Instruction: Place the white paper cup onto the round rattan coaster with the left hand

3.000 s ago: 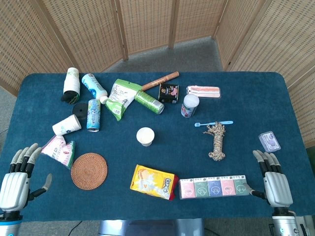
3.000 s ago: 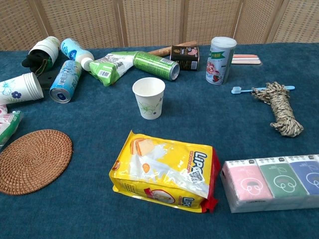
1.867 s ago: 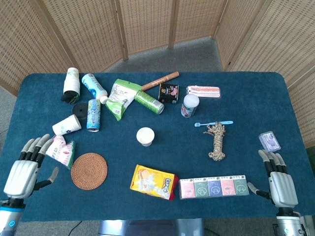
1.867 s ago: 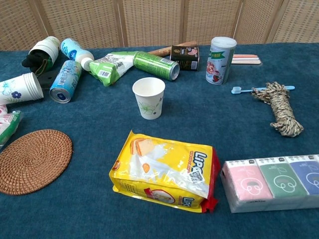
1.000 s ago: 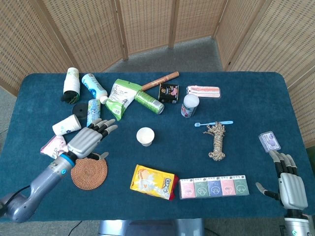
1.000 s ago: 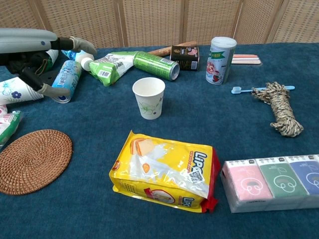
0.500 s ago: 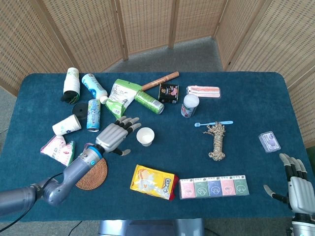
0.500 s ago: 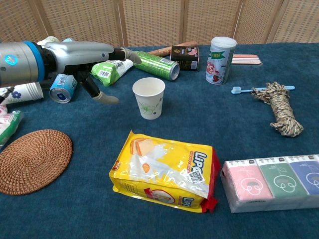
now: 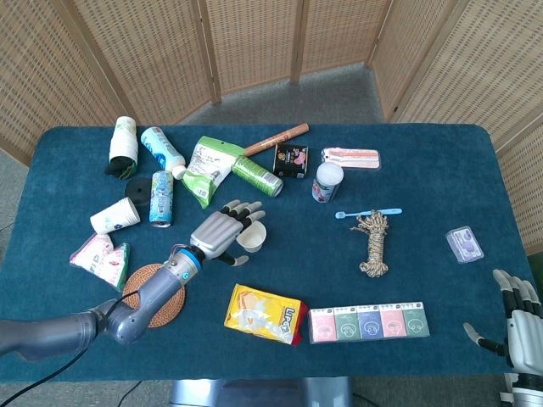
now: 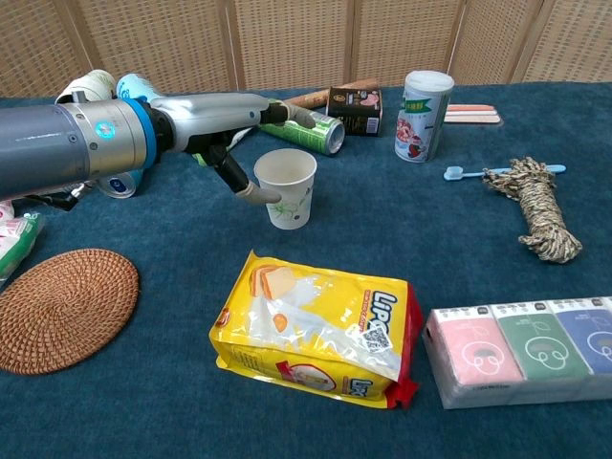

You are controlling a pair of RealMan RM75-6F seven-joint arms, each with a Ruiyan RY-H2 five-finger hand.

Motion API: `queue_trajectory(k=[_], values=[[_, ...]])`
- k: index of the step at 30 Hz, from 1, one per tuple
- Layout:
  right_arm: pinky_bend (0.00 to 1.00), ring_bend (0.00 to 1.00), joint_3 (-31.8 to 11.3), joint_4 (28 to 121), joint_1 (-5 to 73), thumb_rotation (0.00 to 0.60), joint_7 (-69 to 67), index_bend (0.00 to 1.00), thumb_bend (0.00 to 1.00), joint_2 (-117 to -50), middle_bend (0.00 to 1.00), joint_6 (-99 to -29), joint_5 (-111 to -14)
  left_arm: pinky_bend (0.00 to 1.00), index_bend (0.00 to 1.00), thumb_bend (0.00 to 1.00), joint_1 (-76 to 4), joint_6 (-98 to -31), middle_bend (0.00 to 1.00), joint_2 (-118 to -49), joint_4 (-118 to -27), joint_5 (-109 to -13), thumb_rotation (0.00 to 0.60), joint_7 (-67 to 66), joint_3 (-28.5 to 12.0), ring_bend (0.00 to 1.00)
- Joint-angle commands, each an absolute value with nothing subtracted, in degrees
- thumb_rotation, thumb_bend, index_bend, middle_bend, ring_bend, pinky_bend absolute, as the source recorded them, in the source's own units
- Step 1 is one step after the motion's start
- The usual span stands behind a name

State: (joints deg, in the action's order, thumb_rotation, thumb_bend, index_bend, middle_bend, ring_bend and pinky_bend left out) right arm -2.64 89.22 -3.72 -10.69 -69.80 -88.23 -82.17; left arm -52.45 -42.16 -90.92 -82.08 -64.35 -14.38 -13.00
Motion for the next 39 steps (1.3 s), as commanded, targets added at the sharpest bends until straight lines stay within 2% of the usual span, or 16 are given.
queue_trajectory(k=[1,14,19,24,30,39], values=[[0.00,0.00,-2.56,88.99,-3.80,0.600,-10.88,0.00,0.22,-69.85,0.00,-87.91,-82.00,0.11,0.00,0.31,-53.00,-42.05,0.00,-91.78,-81.30,-64.71,0.488,-13.34,-12.83,0.00],[0.00,0.00,-2.70,88.21,-4.15,0.600,-11.51,0.00,0.22,-69.79,0.00,-87.35,-81.66,0.23,0.00,0.31,-54.93,-40.58,0.00,-94.13,-77.79,-63.45,0.489,-13.07,-11.31,0.00],[0.00,0.00,-2.77,88.01,-4.16,0.600,-11.50,0.00,0.22,-69.72,0.00,-86.64,-81.09,0.29,0.05,0.31,-55.36,-39.96,0.00,-94.63,-76.63,-63.06,0.497,-12.37,-10.97,0.00],[0.00,0.00,-2.69,88.08,-4.18,0.600,-11.29,0.00,0.22,-69.69,0.00,-86.55,-81.38,0.37,0.10,0.31,-55.65,-39.71,0.00,-94.94,-75.38,-63.60,0.504,-11.58,-10.59,0.06],[0.00,0.00,-2.58,88.17,-4.02,0.600,-11.14,0.00,0.22,-69.79,0.00,-85.81,-81.31,0.47,0.18,0.32,-55.44,-40.99,0.08,-95.64,-73.99,-64.99,0.501,-9.92,-10.64,0.14],[0.00,0.00,-2.69,88.21,-3.77,0.600,-11.12,0.00,0.22,-69.86,0.00,-85.24,-81.34,0.55,0.28,0.31,-55.47,-41.30,0.21,-97.33,-71.02,-65.78,0.499,-7.69,-10.72,0.26]])
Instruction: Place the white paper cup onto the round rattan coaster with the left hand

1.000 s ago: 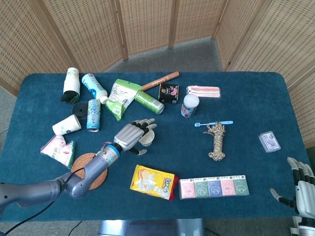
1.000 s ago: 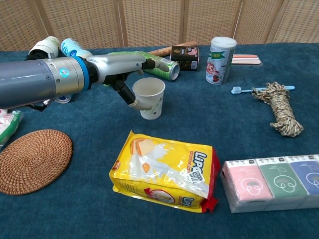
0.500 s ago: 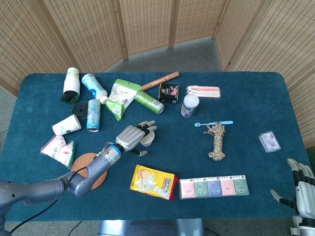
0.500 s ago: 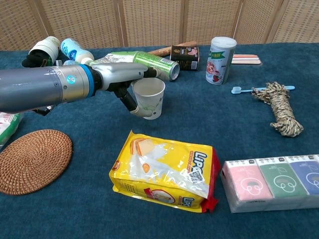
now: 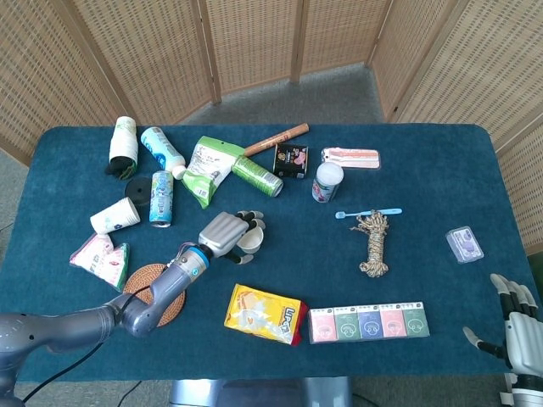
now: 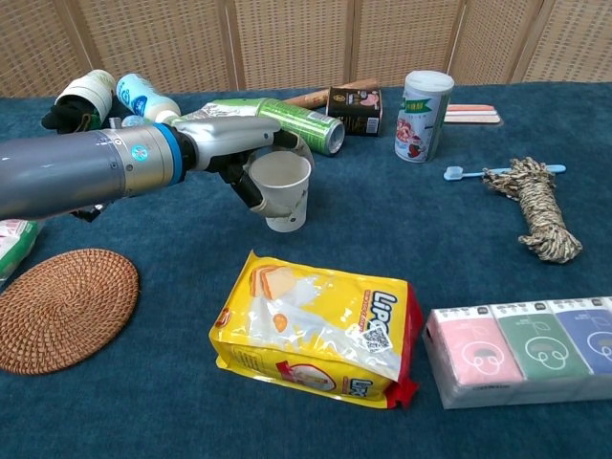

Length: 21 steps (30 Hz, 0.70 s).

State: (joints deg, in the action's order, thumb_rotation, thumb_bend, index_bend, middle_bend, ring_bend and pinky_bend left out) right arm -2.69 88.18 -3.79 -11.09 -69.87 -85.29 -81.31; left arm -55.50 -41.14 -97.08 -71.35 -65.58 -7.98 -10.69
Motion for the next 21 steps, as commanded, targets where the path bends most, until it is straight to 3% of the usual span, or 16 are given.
queue_trajectory(k=[1,9,21], values=[[0.00,0.00,-2.68,88.23,-3.74,0.600,-11.13,0.00,0.22,-69.85,0.00,-85.16,-81.35,0.55,0.28,0.31,-55.46,-41.34,0.22,-97.40,-70.83,-65.88,0.500,-7.55,-10.70,0.27],[0.00,0.00,-2.81,88.63,-3.26,0.600,-10.85,0.00,0.22,-69.67,0.00,-84.80,-81.82,0.56,0.31,0.32,-54.81,-43.00,0.27,-96.76,-71.23,-67.24,0.503,-6.24,-10.87,0.31],[0.00,0.00,-3.04,89.11,-2.43,0.600,-9.94,0.00,0.22,-69.95,0.00,-84.11,-81.98,0.62,0.37,0.32,-54.09,-44.11,0.33,-97.05,-70.03,-68.32,0.563,-4.49,-10.78,0.38]])
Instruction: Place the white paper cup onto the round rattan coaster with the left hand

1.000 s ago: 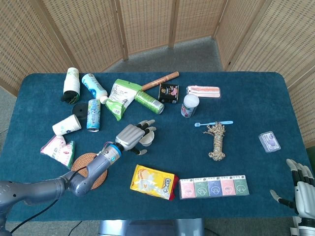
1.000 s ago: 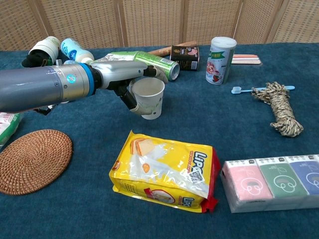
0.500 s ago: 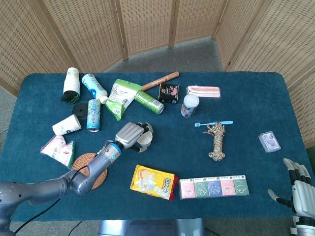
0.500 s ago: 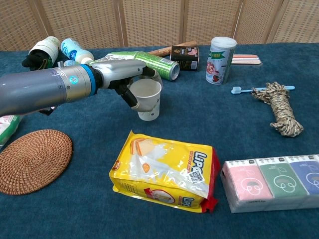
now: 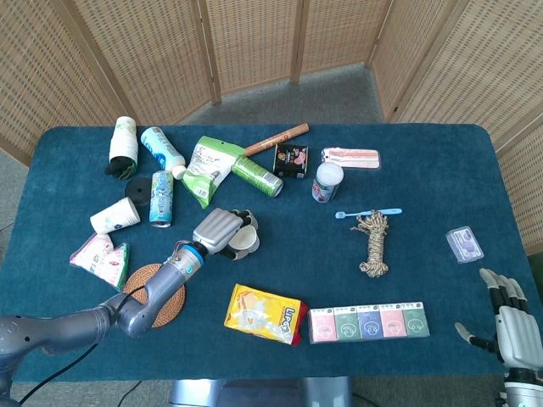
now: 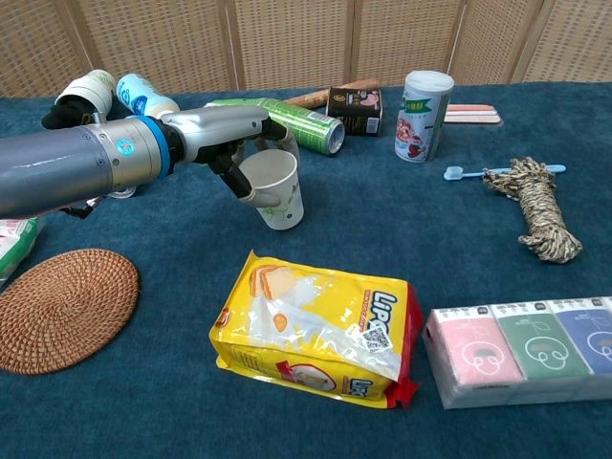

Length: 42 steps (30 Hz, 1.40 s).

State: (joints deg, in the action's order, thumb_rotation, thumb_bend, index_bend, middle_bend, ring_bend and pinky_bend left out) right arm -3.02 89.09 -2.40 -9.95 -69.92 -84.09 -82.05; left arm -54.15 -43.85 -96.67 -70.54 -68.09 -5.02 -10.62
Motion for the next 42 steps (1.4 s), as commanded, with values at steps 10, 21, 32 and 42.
queue_trajectory(k=[10,21,32,42], values=[[0.00,0.00,-2.88,89.16,-2.33,0.600,-9.69,0.01,0.22,-70.00,0.00,-83.48,-81.49,0.66,0.39,0.32,-54.25,-41.33,0.36,-94.84,-72.31,-67.57,0.568,0.83,-12.43,0.42],[0.00,0.00,-2.94,89.52,-1.49,0.600,-8.71,0.01,0.22,-70.47,0.00,-82.59,-81.67,0.65,0.39,0.32,-52.65,-36.90,0.36,-78.37,-88.49,-71.27,0.568,6.91,-11.66,0.42],[0.00,0.00,-3.17,90.74,0.23,0.600,-6.11,0.01,0.22,-71.55,0.00,-81.10,-82.00,0.63,0.39,0.33,-48.93,-36.32,0.36,-61.95,-102.82,-78.65,0.569,7.43,-6.29,0.42],[0.00,0.00,-3.07,91.39,1.26,0.600,-4.44,0.01,0.22,-72.80,0.00,-80.35,-82.13,0.62,0.38,0.33,-45.55,-36.11,0.36,-52.28,-110.74,-79.39,0.565,1.32,-0.40,0.42]])
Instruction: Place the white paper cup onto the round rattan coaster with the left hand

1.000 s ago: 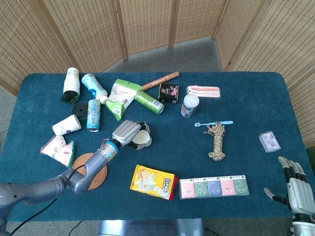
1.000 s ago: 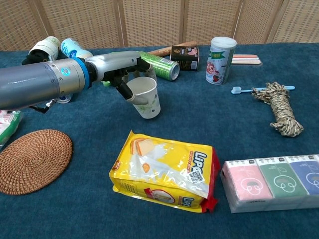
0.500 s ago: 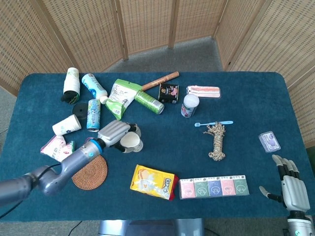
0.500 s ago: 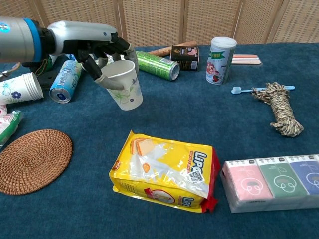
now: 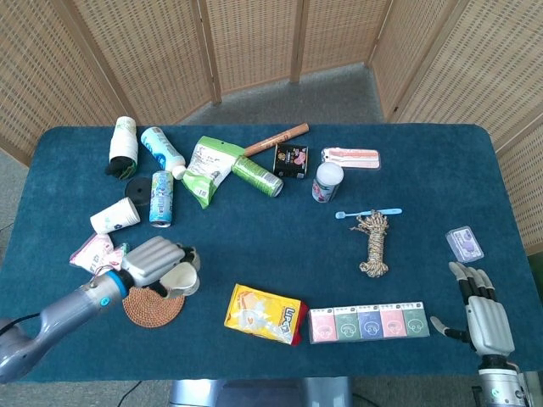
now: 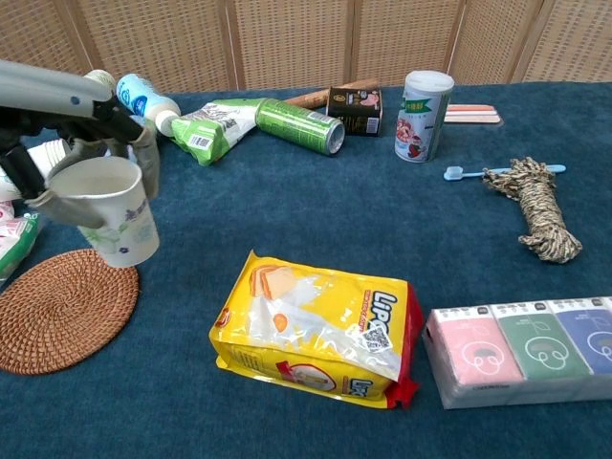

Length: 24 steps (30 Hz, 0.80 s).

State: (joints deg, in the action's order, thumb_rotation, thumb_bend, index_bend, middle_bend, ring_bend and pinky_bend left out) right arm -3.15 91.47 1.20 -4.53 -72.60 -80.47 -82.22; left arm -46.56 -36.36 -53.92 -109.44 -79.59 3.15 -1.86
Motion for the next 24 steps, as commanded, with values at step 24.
queue_trajectory(k=[24], values=[[0.00,0.00,-2.65,89.95,0.92,0.600,-6.19,0.01,0.22,-72.84,0.00,-80.63,-81.37,0.58,0.34,0.33,-44.15,-38.08,0.33,-55.77,-107.78,-63.08,0.570,-20.82,5.91,0.40]])
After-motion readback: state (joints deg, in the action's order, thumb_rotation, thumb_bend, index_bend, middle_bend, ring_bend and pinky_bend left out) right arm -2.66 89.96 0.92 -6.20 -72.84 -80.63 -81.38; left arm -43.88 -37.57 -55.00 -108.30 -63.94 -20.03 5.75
